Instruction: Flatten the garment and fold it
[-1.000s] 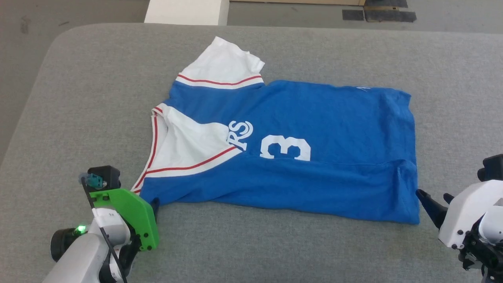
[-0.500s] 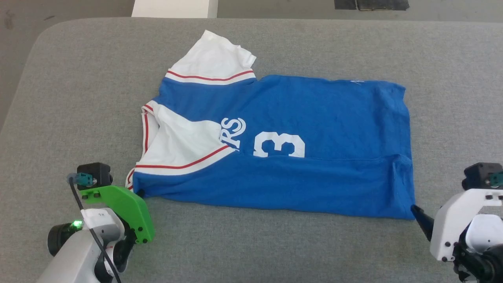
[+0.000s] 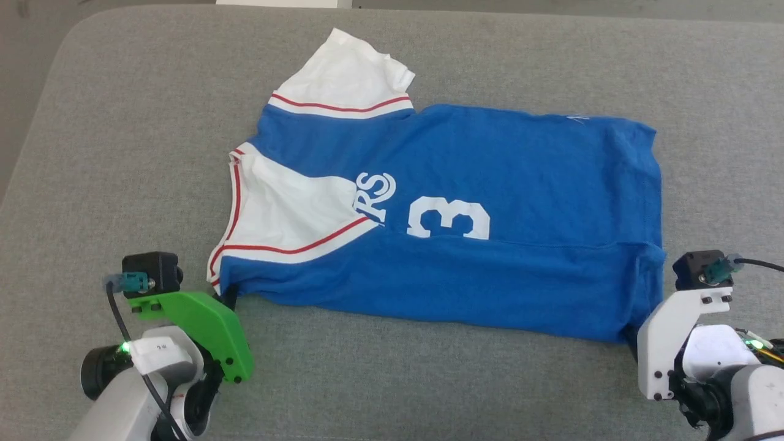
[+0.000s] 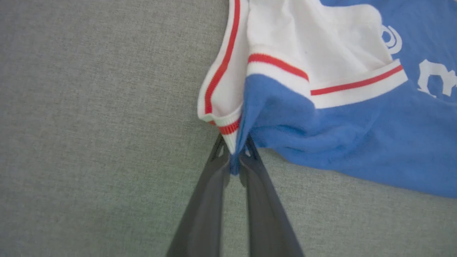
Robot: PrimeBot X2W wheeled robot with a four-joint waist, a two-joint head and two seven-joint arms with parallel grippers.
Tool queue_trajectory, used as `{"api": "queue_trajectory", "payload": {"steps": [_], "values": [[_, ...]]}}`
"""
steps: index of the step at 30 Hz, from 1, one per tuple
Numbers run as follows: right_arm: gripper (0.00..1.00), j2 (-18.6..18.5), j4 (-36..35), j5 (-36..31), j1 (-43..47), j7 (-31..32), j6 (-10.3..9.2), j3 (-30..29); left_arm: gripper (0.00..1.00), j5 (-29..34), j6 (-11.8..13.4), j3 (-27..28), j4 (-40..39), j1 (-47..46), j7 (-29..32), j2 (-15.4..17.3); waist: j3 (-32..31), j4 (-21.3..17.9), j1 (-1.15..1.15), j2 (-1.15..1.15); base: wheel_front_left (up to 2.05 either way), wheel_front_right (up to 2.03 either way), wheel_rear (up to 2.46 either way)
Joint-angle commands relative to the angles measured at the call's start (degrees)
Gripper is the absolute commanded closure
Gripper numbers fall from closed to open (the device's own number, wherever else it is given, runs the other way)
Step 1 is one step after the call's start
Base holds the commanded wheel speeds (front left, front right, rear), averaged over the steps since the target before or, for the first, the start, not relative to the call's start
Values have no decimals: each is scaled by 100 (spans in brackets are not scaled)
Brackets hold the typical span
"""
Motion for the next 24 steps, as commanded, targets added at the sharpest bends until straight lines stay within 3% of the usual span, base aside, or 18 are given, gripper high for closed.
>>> {"api": "queue_trajectory", "payload": {"steps": [1, 2, 3, 4, 5, 12, 19, 24], "values": [[0, 6, 222, 0, -22, -2, -8, 120, 100, 43, 29, -5, -14, 93, -4, 0, 11, 12, 0, 0, 0, 0, 0], [0, 10, 290, 55, -25, 4, -8, 139, 100, 39, 32, -9, -11, 105, -6, -4, 7, 11, 0, 0, 0, 0, 0], [38, 20, 344, 120, -35, 9, -8, 139, 100, 35, 32, -11, -4, 117, -12, -7, -2, 5, 0, 0, 0, 0, 0], [95, 21, 383, 187, -47, 15, -8, 169, 100, 30, 32, -12, 7, 135, -21, -6, -22, -5, 0, 0, 0, 0, 0], [100, -4, 388, 249, -60, 26, -8, 214, 100, 22, 31, -9, 19, 153, -29, -5, -54, -18, 0, 0, 0, 0, 0], [100, -191, -70, 711, -210, 39, -8, 92, 100, -131, 61, 203, -93, 260, -135, 33, -423, -114, 0, 0, 0, 0, 0], [100, -622, -623, 943, -12, 618, -8, -120, 100, -274, 318, 462, -568, 679, -28, 240, -714, -153, 0, 0, 0, 0, 0], [100, -611, -527, 975, 301, 842, -8, -185, 100, -480, 359, 379, -480, 1057, 82, 106, -711, -139, 0, 0, 0, 0, 0]]}}
